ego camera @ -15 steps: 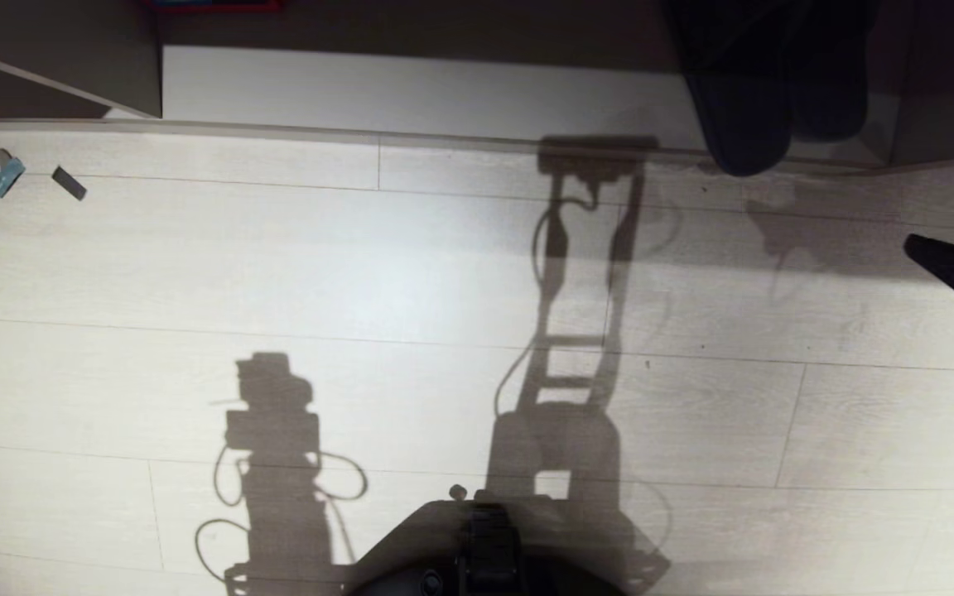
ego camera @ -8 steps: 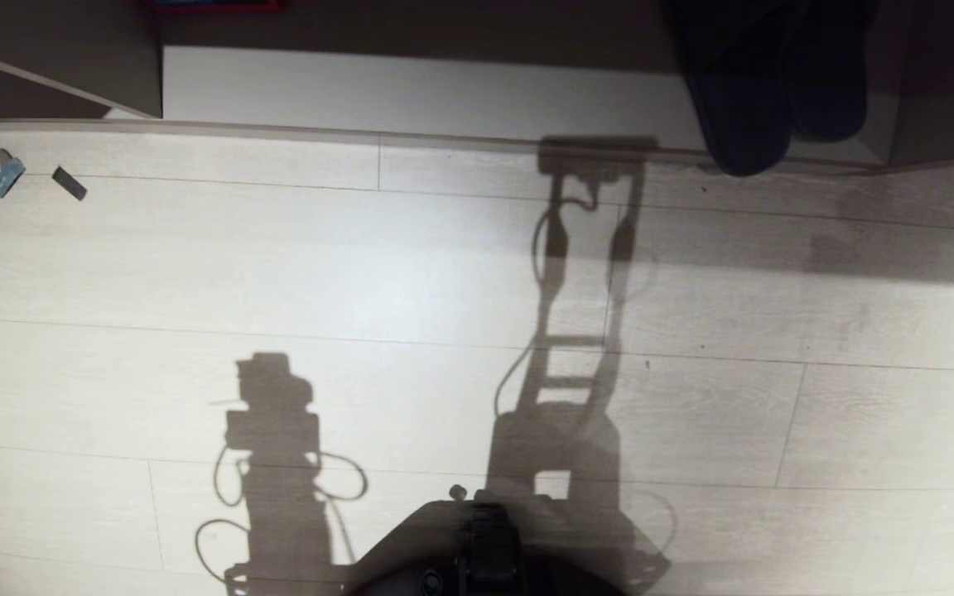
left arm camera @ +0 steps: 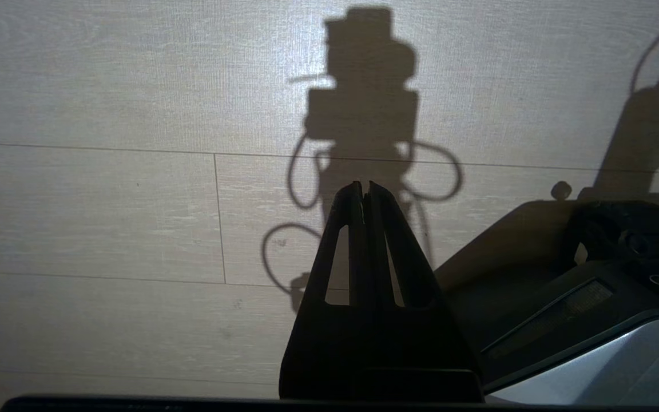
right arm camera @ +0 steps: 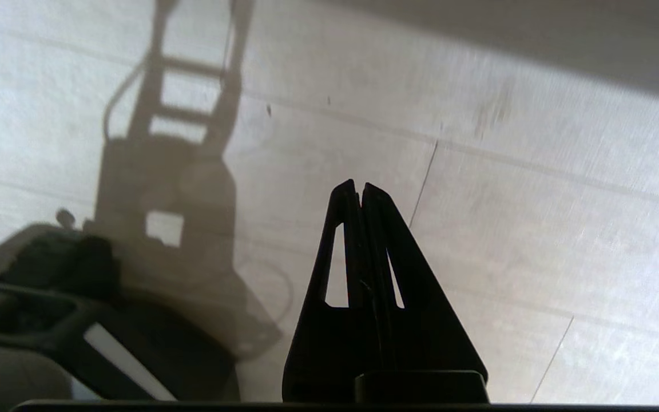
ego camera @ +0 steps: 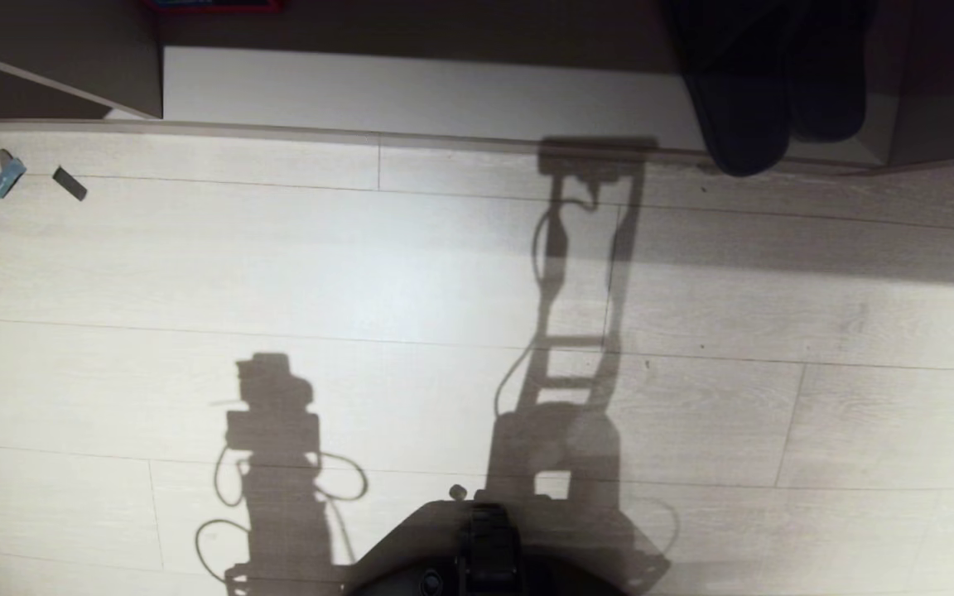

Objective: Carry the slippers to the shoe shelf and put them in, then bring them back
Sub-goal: Pick up the slippers in the shoe cabinet

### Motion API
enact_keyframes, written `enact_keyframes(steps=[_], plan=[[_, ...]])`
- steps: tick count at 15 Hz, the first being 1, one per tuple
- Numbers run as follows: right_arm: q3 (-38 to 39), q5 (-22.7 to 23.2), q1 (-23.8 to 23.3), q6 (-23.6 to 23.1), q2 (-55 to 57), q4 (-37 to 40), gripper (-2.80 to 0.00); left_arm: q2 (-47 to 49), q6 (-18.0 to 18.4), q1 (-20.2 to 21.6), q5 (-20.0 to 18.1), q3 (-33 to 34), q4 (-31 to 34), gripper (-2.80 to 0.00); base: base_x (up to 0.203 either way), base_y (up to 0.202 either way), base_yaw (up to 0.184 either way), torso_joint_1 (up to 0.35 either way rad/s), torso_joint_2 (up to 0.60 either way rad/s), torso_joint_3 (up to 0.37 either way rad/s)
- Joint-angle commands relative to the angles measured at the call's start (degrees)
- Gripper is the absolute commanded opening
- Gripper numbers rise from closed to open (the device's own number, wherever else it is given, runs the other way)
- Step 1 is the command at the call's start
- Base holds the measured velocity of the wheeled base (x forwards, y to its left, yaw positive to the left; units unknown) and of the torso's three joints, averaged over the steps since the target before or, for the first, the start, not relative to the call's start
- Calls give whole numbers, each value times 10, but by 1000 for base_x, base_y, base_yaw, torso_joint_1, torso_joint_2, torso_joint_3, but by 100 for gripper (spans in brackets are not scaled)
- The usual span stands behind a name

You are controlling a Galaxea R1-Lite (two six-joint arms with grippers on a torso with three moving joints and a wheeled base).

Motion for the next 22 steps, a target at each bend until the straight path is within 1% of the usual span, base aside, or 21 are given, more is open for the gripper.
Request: enact_keyframes(steps=[1, 3, 4, 5, 6, 10, 22], plan=[[66, -2, -5, 2, -40, -5, -280, 0, 0, 0, 0, 0, 0, -280, 0, 0, 0, 0, 0, 0], [117, -6, -7, 10, -66, -22, -280, 0, -1, 0, 0, 0, 0, -280, 0, 0, 0, 0, 0, 0], [122, -20, -8, 15, -73, -13, -280, 0, -1, 0, 0, 0, 0, -280, 0, 0, 0, 0, 0, 0], [122, -25, -8, 18, -75, 16, -280, 0, -1, 0, 0, 0, 0, -280, 0, 0, 0, 0, 0, 0], [119, -26, -8, 28, -75, 27, -280, 0, -1, 0, 0, 0, 0, -280, 0, 0, 0, 0, 0, 0], [120, -26, -8, 30, -75, 24, -280, 0, -2, 0, 0, 0, 0, -280, 0, 0, 0, 0, 2, 122], [120, -25, -8, 31, -75, 23, -280, 0, -3, 0, 0, 0, 0, -280, 0, 0, 0, 3, 2, 198]])
